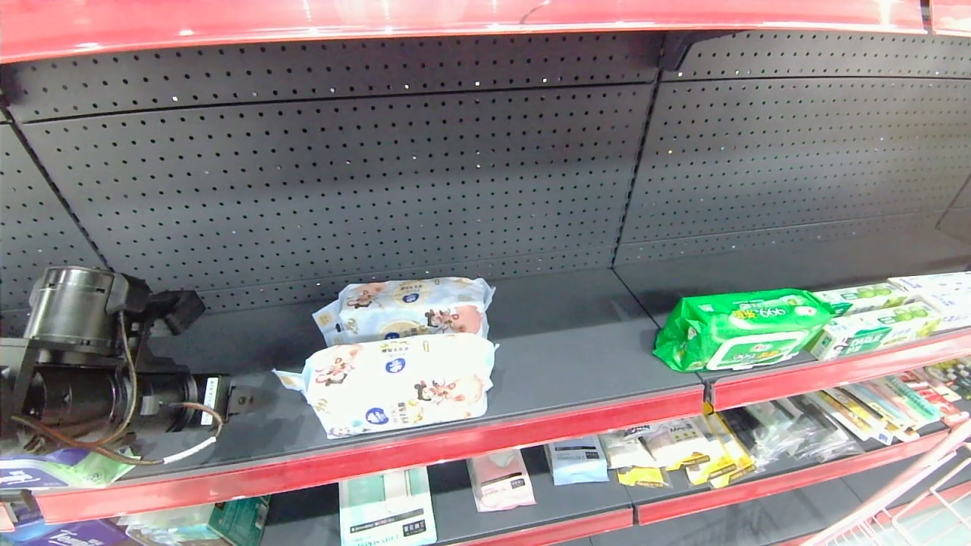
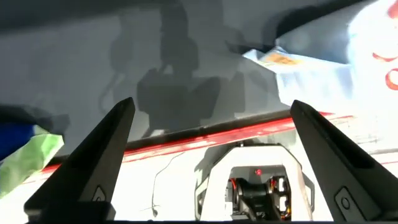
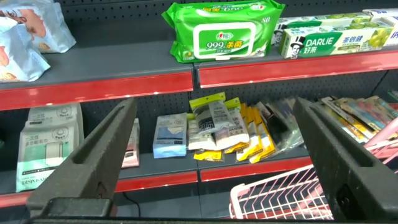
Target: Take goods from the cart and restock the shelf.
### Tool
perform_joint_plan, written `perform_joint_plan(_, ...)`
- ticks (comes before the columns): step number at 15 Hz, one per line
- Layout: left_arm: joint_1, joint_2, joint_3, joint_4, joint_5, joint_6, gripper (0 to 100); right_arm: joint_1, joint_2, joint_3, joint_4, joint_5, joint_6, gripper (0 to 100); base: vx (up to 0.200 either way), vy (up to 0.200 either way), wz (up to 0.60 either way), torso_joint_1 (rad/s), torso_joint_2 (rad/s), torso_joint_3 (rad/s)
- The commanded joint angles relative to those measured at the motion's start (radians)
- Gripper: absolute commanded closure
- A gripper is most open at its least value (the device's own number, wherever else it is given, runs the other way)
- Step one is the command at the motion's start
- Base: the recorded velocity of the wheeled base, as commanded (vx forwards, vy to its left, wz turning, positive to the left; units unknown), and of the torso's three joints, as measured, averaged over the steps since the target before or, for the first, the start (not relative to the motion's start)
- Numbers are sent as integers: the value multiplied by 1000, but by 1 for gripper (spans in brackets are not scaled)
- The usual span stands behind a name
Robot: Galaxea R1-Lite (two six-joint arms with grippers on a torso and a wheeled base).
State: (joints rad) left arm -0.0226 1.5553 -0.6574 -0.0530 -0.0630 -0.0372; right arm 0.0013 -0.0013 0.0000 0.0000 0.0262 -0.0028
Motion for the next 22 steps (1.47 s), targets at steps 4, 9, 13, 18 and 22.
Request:
perform_joint_plan(4, -46, 52, -10, -28, 3, 0, 0, 2, 1, 0, 0, 0, 0, 0, 0, 0, 0, 0, 0, 0)
perform_joint_plan(9, -79, 86, -21, -73, 6, 2, 0, 0, 1, 0, 0, 0, 0, 0, 0, 0, 0, 0, 0, 0)
perform_joint_plan(13, -99, 103, -41, -71, 3, 0, 0, 0, 1, 0, 0, 0, 0, 0, 0, 0, 0, 0, 0, 0)
perform_joint_plan(18, -116, 108, -56, -71, 2, -1, 0, 0, 1, 0, 0, 0, 0, 0, 0, 0, 0, 0, 0, 0)
perform_joint_plan(22, -119, 108, -60, -71, 0, 0, 0, 0, 1, 0, 0, 1, 0, 0, 0, 0, 0, 0, 0, 0)
